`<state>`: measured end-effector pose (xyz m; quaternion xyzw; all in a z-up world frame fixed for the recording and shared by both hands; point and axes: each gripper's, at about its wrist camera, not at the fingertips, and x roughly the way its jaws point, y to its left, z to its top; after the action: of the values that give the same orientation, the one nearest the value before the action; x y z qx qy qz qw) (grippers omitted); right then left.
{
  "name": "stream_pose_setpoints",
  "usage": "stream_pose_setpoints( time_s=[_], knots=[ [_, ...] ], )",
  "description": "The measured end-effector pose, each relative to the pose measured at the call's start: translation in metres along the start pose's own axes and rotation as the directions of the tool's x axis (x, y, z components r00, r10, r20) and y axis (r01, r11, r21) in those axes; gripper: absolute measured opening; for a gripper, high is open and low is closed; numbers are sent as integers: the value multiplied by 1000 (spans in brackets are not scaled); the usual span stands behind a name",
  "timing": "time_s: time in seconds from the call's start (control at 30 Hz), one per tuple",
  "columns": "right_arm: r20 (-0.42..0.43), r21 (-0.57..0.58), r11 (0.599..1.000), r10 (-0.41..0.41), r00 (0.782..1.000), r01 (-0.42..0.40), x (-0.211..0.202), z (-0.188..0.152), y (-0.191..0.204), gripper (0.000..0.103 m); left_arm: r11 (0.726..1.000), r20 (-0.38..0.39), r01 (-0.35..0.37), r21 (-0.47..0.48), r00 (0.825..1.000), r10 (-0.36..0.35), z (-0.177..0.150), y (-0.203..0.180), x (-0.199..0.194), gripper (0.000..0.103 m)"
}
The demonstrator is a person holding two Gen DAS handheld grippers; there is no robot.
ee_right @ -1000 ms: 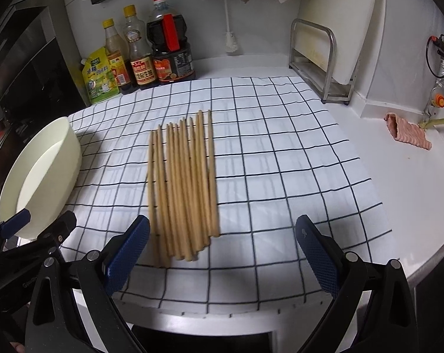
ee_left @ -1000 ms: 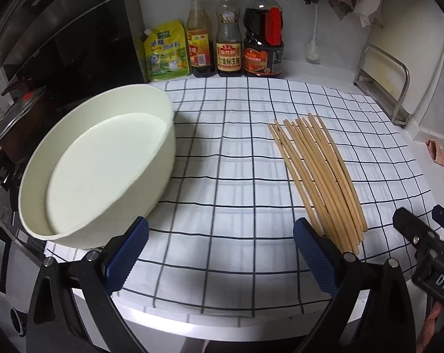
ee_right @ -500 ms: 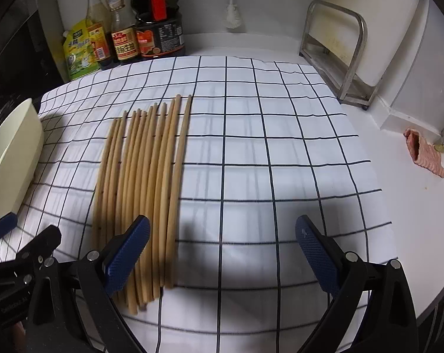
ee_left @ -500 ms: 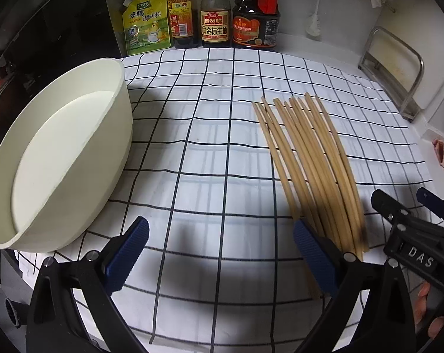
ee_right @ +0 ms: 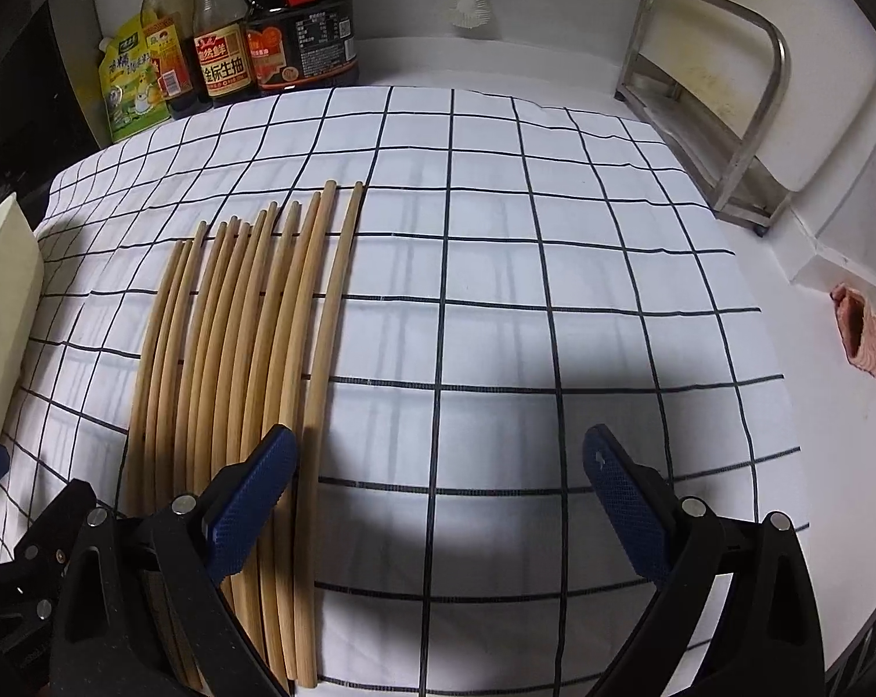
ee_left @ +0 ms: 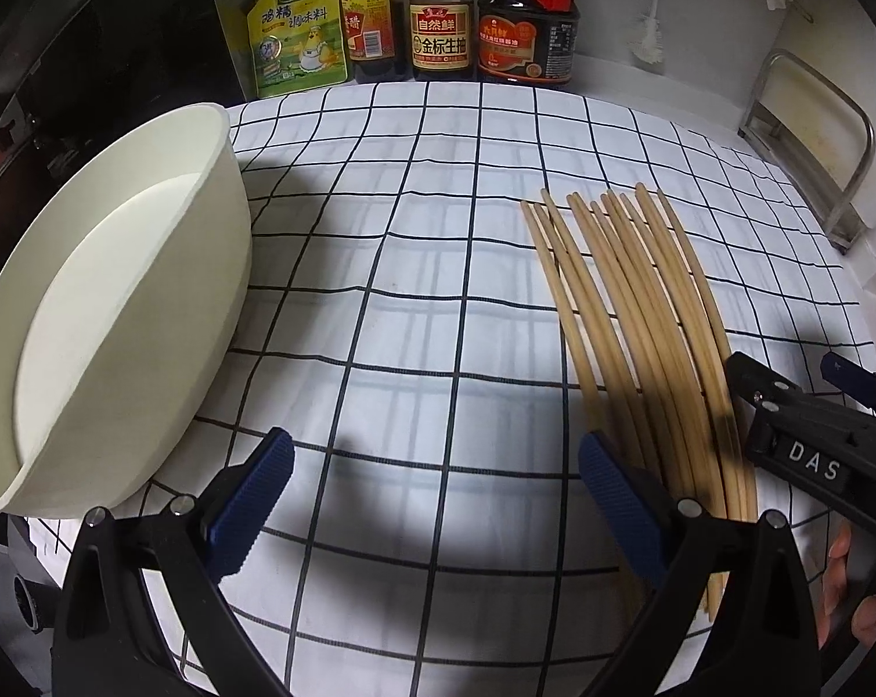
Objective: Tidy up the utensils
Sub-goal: 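Reach both tools to the chopsticks and close each on one chopstick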
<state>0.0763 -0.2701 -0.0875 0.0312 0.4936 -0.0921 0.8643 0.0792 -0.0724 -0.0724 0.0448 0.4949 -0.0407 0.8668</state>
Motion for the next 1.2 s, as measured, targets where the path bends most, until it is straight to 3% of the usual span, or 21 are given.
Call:
stream_pose_setpoints(
  time_s=[0.67,1.2],
  knots=[
    [11,-34,999,-17,1000,18,-1,-11,-15,94,999,-13,-34,-26,999,34,14,-7,20,97],
    [15,8,1000,25,1000,-25,1,-19,-27,94,1000,-22,-2,-13,1000,2,14,-19,22,97]
  ],
)
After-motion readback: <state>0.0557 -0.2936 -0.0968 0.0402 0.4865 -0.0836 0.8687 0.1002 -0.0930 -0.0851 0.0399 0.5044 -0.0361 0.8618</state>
